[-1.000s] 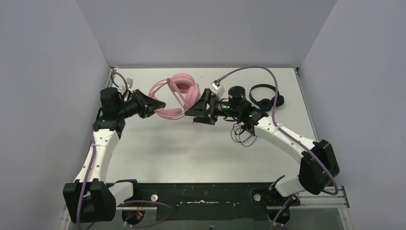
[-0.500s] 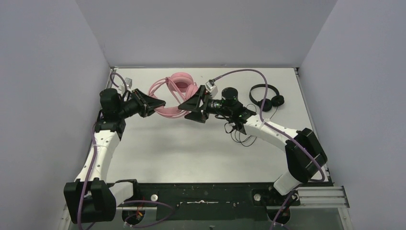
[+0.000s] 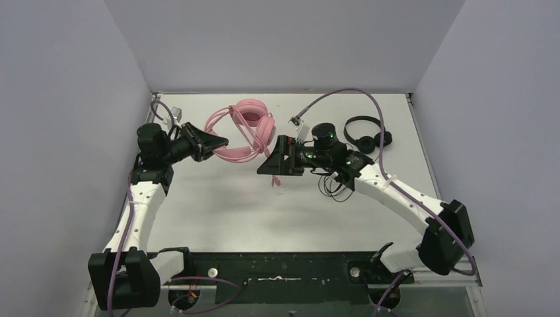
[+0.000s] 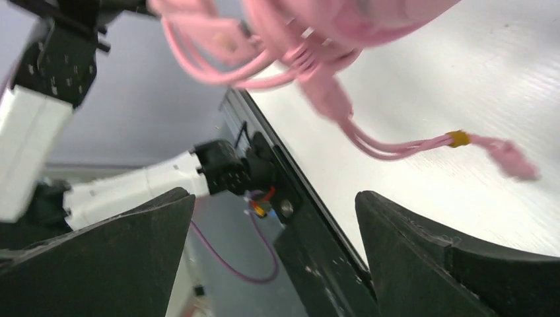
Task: Wrap the headphones
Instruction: Wrap the headphones cable around the headphones.
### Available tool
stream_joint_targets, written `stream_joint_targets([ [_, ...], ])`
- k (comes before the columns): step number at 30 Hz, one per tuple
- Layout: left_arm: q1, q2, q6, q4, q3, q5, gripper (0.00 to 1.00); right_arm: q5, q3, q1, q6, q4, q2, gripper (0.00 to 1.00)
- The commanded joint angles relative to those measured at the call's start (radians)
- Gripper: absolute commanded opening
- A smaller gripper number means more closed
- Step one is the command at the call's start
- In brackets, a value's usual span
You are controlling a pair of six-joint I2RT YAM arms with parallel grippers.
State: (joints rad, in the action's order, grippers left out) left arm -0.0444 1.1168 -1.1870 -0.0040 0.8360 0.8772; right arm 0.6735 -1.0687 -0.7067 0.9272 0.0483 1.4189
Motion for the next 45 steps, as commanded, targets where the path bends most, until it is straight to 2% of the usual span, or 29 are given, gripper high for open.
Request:
stream_joint_targets([
  [1,-0.015,-0.052,-0.04,0.183,0.026,0.059,0.0,0.0,-0.116,-0.001,-0.483,0.371,-0.138,1.0],
  [4,-0.017,-0.059,-0.052,0.2,0.025,0.067,0.0,-0.115,-0.157,-0.001,-0.673,0.474,-0.209,1.0],
  [6,-0.017,-0.065,-0.062,0.213,0.022,0.07,0.0,-0.18,-0.178,0.033,-0.641,0.468,-0.227,1.0],
  [8,-0.017,-0.067,-0.086,0.256,0.018,0.077,0.0,-0.163,-0.178,0.053,-0.594,0.425,-0.219,0.97],
  [12,-0.017,-0.073,-0.14,0.327,0.018,0.091,0.0,-0.129,-0.134,0.007,-0.667,0.307,-0.239,0.92],
  [14,-0.017,-0.078,-0.166,0.368,0.018,0.09,0.0,-0.134,-0.082,0.007,-0.637,0.197,-0.271,0.92],
  [17,-0.017,-0.087,-0.213,0.432,0.018,0.084,0.0,-0.194,-0.105,0.009,-0.609,0.192,-0.271,0.86],
  [20,-0.017,-0.103,-0.219,0.408,0.024,0.072,0.0,-0.174,-0.129,-0.021,-0.742,0.189,-0.29,0.86],
  [22,-0.017,-0.111,-0.224,0.397,0.021,0.068,0.0,-0.189,-0.159,-0.061,-0.924,0.228,-0.306,0.88],
  [25,-0.014,-0.121,-0.238,0.407,0.016,0.054,0.0,-0.294,-0.147,-0.135,-1.269,0.223,-0.333,0.91],
  [28,-0.014,-0.128,-0.242,0.41,0.02,0.059,0.0,-0.321,-0.146,-0.163,-1.474,0.172,-0.338,0.91],
  [34,-0.013,-0.146,-0.246,0.402,0.018,0.063,0.0,-0.358,-0.237,-0.191,-1.643,0.167,-0.26,0.95],
  [39,-0.014,-0.152,-0.253,0.395,0.018,0.062,0.0,-0.376,-0.256,-0.248,-1.732,0.122,-0.216,0.99],
  [45,-0.015,-0.156,-0.254,0.384,0.029,0.069,0.0,-0.445,-0.319,-0.301,-1.835,0.156,-0.146,1.0],
])
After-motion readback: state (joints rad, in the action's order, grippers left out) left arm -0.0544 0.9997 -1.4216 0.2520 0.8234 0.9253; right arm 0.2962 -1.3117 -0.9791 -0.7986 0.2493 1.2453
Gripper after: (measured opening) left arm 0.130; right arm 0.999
